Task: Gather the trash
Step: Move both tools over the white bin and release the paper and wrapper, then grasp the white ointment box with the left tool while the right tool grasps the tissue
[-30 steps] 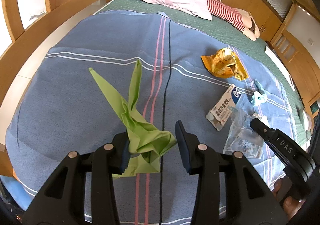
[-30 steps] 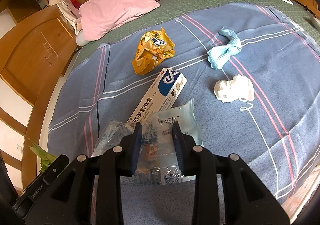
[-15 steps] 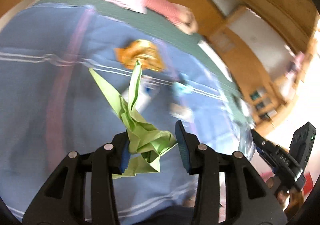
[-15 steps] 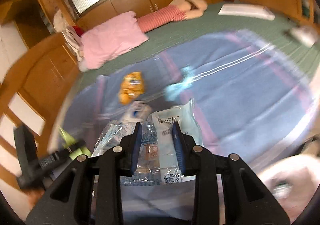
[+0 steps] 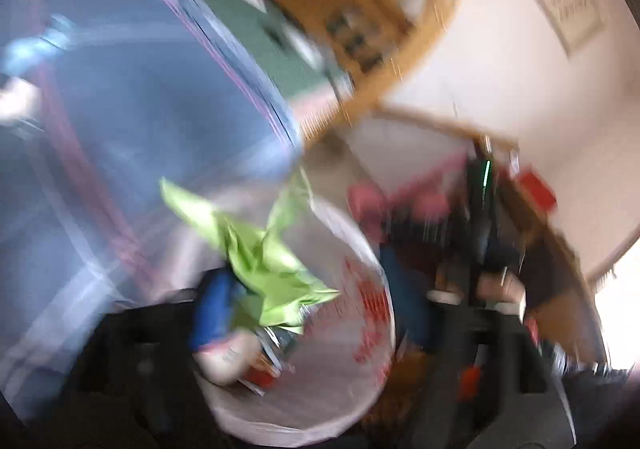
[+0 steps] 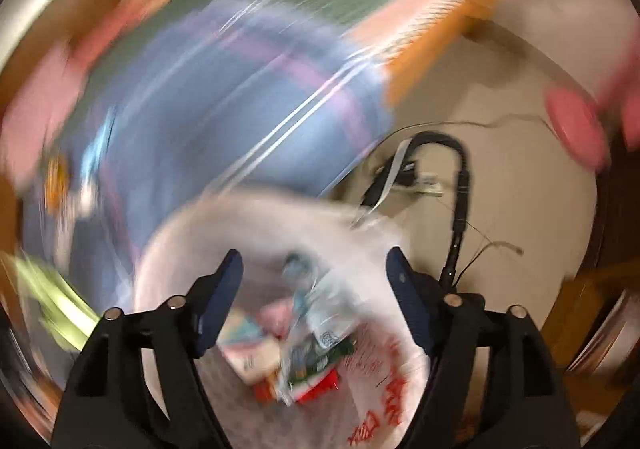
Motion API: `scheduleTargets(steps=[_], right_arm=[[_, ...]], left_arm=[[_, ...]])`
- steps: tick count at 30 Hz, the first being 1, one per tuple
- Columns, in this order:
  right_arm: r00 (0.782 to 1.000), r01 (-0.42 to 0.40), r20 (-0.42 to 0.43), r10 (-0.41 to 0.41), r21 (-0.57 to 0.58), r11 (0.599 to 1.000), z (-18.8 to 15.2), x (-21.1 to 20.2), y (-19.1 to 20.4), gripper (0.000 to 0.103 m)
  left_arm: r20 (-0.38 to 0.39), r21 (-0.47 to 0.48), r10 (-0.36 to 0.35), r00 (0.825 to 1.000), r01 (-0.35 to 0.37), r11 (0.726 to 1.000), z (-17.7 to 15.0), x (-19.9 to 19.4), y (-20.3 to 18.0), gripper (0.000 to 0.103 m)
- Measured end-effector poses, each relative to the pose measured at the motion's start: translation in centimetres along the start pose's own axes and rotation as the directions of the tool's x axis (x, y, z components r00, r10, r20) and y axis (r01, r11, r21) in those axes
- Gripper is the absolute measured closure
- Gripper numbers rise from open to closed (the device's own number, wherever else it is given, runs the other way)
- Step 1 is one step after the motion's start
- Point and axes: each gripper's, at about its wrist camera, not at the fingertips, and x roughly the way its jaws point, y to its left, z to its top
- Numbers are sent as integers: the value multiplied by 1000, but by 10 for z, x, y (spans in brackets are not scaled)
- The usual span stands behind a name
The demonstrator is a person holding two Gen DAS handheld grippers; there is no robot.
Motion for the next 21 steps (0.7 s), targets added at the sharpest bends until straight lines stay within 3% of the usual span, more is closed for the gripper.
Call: scheduleTargets(steps=[2,4,8,9,10,11,12,13,14,15,16,17,18,19,20,21], right_arm=[[999,-7,41,4,68,998,9,-7,-14,29],[999,-1,54,-3,71,997,16,-6,-15,28],[999,-17,47,15,57,998,16,3,-7,28],[999,-28,44,26,37,999,17,8,4,28],[998,-38,43,37,18,999,24,10,3,28],[998,-50,43,50,-11,999,25,12,12,28],[997,-73,34,75,-61,996,27,19,34,28],[995,-90,23,92,-83,992,31,25,42,28],[992,-125,-3,125,-120,985,31,33,65,28],[990,-144,-20,143,-139,980,31,39,79,28],[986,-168,-48,163,-176,970,32,49,102,28],[983,-182,-66,172,-208,961,33,56,118,28],[980,-198,-88,181,-259,945,32,67,145,28],[978,-205,-104,182,-300,932,31,77,168,28],[976,-213,-119,183,-334,918,32,87,190,28],[970,-239,-138,201,-375,896,31,100,222,28]], left_arm=[[-107,58,40,993,-34,998,-9,31,-13,11],[-129,88,100,987,-89,992,-8,39,-10,9],[-68,-18,129,989,-130,991,16,4,27,6],[-19,-57,186,982,-187,981,31,-21,46,6],[29,-88,271,962,-267,959,42,-40,61,6],[73,-124,384,921,-374,919,51,-58,77,6],[118,-170,564,817,-543,823,61,-81,97,5],[157,-201,742,651,-715,670,72,-103,120,5],[175,-216,831,527,-803,555,77,-116,139,5],[179,-223,871,458,-843,489,80,-125,154,5],[169,-227,894,415,-866,445,82,-132,175,5],[152,-228,897,416,-868,441,82,-135,192,5],[128,-236,880,457,-848,475,80,-136,215,5],[113,-241,867,485,-833,497,78,-135,225,5],[91,-243,858,505,-825,511,76,-133,236,5],[68,-227,855,514,-826,515,74,-131,245,5]])
